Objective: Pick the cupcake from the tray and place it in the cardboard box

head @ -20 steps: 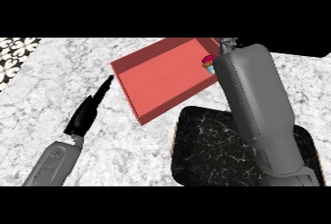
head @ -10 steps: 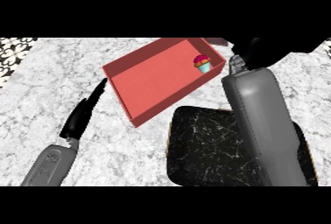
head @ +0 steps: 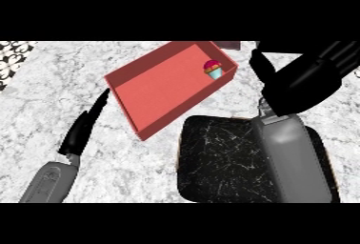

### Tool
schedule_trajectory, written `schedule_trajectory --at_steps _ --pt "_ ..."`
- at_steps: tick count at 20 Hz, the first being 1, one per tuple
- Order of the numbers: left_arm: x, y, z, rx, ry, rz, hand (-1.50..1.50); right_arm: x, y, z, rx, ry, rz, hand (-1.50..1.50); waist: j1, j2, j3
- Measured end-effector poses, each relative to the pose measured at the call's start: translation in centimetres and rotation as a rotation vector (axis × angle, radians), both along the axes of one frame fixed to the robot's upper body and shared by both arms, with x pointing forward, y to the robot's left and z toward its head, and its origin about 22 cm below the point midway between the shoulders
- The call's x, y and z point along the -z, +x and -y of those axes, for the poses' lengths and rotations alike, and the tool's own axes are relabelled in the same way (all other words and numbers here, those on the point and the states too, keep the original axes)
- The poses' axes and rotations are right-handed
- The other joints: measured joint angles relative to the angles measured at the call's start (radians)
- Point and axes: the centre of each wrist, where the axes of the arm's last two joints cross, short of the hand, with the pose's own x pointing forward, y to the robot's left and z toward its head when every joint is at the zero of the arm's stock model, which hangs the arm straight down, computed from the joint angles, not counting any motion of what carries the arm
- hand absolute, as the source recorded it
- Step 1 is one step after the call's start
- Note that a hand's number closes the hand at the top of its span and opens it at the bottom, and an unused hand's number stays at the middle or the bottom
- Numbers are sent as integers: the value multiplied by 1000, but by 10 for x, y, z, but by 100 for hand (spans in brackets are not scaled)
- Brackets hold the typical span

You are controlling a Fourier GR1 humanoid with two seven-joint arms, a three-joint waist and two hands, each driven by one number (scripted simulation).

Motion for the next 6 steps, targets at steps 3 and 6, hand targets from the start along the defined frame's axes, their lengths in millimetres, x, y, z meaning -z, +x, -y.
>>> schedule_trajectory --at_steps 3,6 --pt "3 -3 -5 -8 -1 -2 0 18 -16 4 -5 -1 3 -150 -5 -1 0" --pt "3 -6 -8 -13 3 0 0 35 -32 10 -7 4 -4 -150 -12 -2 1"
